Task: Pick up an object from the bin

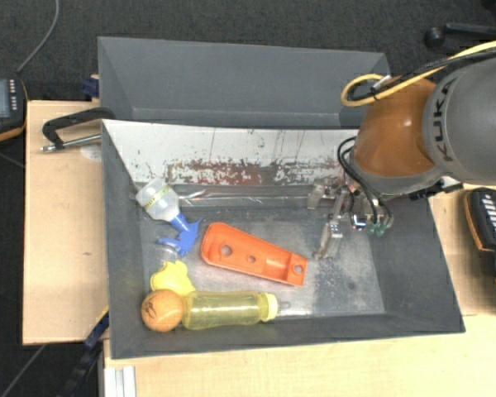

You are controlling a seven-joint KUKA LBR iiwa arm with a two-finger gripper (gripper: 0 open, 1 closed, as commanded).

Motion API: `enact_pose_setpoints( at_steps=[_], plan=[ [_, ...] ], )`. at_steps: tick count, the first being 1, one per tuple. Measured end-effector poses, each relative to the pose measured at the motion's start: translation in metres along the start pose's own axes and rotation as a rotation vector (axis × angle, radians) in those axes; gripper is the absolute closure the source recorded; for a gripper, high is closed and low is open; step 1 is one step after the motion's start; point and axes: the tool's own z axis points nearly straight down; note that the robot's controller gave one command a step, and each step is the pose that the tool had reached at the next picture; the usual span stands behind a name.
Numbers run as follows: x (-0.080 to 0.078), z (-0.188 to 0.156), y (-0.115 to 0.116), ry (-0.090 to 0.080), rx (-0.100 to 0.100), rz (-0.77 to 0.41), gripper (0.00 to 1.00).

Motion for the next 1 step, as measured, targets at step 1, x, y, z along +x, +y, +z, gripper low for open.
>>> enact_pose_setpoints(
  at_steps=[1],
  plan=[
    [0.0253, -0.016, 0.0469, -0.003, 0.0, -0.119, 0.0]
  ],
)
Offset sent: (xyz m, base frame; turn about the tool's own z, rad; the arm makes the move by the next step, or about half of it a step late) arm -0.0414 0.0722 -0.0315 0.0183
